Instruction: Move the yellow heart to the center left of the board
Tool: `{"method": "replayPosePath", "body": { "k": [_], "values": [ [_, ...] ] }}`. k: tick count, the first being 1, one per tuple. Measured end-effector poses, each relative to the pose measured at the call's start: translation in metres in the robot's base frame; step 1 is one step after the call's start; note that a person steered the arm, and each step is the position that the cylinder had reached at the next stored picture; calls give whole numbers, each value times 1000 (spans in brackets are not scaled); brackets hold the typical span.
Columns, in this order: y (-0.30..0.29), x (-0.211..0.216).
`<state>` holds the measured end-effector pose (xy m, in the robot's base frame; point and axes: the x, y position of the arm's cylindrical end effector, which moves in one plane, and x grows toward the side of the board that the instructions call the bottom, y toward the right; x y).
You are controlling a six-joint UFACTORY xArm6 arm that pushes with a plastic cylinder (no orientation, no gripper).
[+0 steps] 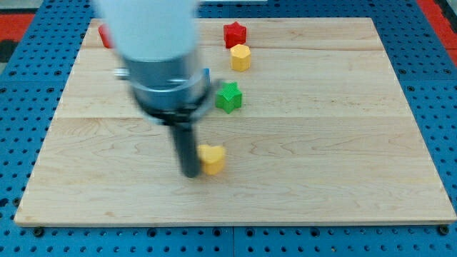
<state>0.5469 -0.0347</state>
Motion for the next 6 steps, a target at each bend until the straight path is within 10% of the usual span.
{"method": "replayPosePath", "body": {
  "k": [2, 6],
  "values": [
    [84, 30],
    [1, -29]
  ]
}}
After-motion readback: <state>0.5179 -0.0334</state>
